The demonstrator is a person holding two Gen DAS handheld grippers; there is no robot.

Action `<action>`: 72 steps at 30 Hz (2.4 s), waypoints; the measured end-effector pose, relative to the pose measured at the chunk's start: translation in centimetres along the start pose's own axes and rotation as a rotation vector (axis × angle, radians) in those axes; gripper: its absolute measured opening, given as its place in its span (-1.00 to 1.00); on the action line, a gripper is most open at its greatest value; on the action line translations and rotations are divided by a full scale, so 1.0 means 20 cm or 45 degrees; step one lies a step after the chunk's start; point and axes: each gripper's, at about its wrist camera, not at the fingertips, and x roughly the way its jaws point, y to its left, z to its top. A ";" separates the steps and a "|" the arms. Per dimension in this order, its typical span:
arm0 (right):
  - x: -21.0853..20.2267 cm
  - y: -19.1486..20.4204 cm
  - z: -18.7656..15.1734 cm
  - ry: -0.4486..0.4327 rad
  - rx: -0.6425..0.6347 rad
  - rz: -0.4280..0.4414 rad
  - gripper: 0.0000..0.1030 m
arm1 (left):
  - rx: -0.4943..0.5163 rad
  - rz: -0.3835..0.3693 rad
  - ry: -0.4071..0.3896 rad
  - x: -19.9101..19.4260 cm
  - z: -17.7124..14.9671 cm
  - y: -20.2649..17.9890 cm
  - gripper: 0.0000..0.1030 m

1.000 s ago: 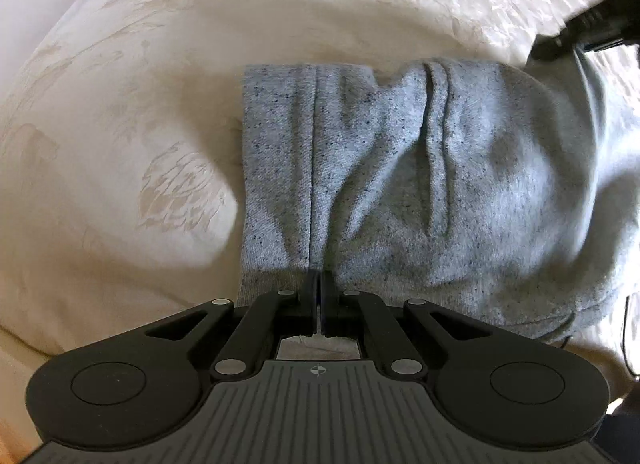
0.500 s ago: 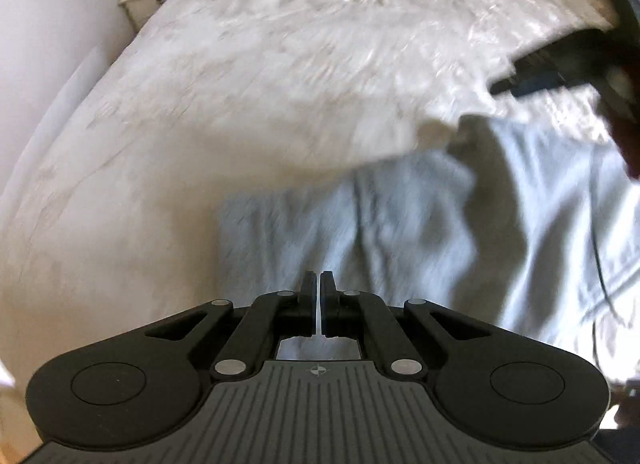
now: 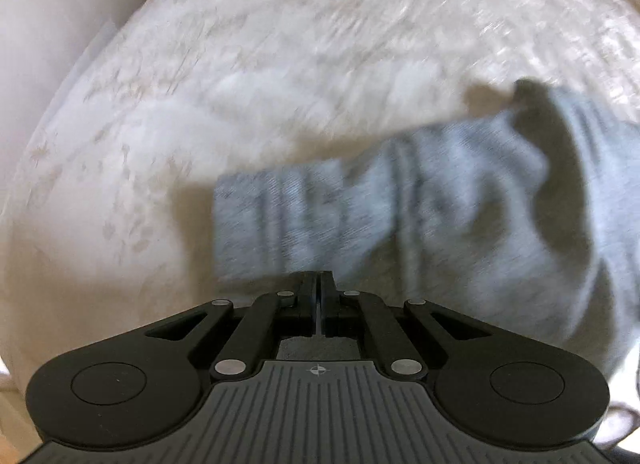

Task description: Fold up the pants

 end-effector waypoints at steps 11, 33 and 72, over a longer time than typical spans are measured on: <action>-0.05 -0.39 -0.06 -0.096 0.564 -0.058 -0.27 | 0.190 -0.162 -0.060 -0.12 -0.01 -0.36 -0.93; -0.05 -0.45 -0.08 -0.108 0.712 -0.060 -0.88 | 0.335 -0.276 -0.112 -0.19 0.06 -0.61 -0.93; -0.44 -2.10 0.15 -0.268 0.852 -0.074 -0.95 | 0.157 -0.043 0.182 0.01 0.03 -1.36 -0.93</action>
